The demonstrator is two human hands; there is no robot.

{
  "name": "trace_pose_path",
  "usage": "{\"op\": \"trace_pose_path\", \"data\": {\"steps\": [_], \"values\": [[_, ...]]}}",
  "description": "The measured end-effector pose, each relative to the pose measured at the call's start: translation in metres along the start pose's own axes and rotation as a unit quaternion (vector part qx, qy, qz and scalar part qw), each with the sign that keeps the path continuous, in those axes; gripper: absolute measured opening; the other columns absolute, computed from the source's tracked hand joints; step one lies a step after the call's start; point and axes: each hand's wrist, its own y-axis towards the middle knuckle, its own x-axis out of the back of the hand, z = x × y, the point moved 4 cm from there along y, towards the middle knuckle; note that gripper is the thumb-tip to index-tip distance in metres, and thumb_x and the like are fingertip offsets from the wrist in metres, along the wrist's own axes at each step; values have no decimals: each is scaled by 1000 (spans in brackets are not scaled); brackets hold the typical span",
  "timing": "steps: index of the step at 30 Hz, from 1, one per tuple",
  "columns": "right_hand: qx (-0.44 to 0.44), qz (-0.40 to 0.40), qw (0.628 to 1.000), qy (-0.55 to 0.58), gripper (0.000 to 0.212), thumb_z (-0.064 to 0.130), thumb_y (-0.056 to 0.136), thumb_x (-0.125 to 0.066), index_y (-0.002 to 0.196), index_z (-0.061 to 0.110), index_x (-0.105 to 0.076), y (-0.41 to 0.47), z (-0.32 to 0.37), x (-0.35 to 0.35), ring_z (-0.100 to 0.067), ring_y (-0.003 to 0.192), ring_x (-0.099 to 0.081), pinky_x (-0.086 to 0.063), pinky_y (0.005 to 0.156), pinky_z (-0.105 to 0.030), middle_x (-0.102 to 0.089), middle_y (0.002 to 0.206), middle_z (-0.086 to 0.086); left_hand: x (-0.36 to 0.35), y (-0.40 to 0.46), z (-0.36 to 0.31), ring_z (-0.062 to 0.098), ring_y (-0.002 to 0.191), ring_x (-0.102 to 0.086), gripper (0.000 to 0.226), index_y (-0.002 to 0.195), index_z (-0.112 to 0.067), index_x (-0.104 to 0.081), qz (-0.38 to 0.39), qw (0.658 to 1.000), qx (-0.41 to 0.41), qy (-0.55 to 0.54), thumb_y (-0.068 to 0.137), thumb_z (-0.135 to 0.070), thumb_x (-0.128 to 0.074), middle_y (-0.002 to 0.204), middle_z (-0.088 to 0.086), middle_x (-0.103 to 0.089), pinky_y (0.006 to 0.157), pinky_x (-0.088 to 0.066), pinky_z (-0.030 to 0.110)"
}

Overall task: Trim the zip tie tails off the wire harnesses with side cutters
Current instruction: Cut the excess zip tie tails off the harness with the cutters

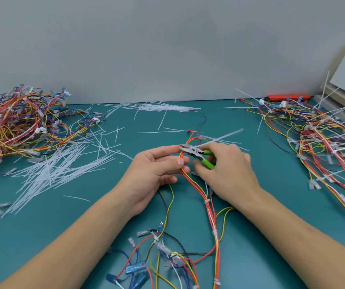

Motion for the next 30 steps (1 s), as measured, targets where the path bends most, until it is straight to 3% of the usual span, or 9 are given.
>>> {"op": "trace_pose_path", "data": {"steps": [4,8,12,14,17,21,24,26,30], "values": [[-18,9,1000,0,40,48,84,-66,122,38,-62,2,1,2,-19,120,-49,-38,106,-43,-64,116,16,0,1,0,18,87,-76,35,123,-10,-69,0,1000,3,2,89,-4,-71,109,12,-78,57,-52,18],[-23,12,1000,8,42,42,83,-69,123,33,-61,4,-1,1,-20,122,-49,-41,104,-43,-64,120,11,1,1,1,18,88,-76,34,124,-10,-69,-1,1000,2,7,90,-4,-70,109,13,-77,57,-53,18],[-21,0,1000,-7,9,36,85,-67,90,29,-62,5,0,2,-23,94,-57,-46,88,-42,-64,83,11,0,2,1,19,87,-76,36,124,-11,-68,-1,1000,2,6,88,-5,-71,109,12,-78,57,-53,18],[-24,-20,999,-12,27,36,85,-66,68,22,-50,3,0,4,-26,70,-51,-41,68,-38,-51,58,6,0,1,1,20,87,-76,37,124,-12,-67,-1,1000,1,4,88,-5,-71,109,12,-78,57,-53,19],[-18,-24,999,-20,42,38,85,-66,62,17,-39,1,3,5,-29,61,-46,-29,51,-35,-43,52,-1,0,1,0,20,88,-76,36,123,-11,-69,0,1000,0,4,88,-4,-72,109,13,-77,57,-53,18],[-20,-17,1000,-1,41,41,87,-66,63,18,-43,2,0,3,-25,62,-51,-33,51,-32,-47,54,-1,0,0,0,20,88,-76,35,123,-12,-69,3,1000,2,4,89,-4,-72,109,12,-78,58,-53,19],[4,-13,1000,3,28,44,89,-65,70,26,-55,3,0,2,-22,75,-54,-43,69,-35,-55,63,6,0,0,0,20,88,-76,36,124,-11,-68,-1,1000,2,3,89,-4,-72,109,13,-78,58,-53,19],[6,1,1000,-20,16,47,87,-63,93,34,-69,3,2,2,-21,98,-54,-44,91,-41,-64,86,12,0,1,0,19,88,-76,35,123,-11,-69,0,1000,2,4,89,-5,-72,109,12,-78,58,-53,18],[-13,1,1000,6,45,45,81,-69,124,34,-64,4,0,4,-22,117,-48,-41,104,-42,-64,118,9,0,1,1,19,88,-76,34,122,-11,-70,1,1000,4,5,89,-5,-71,108,13,-78,57,-53,18]]}}
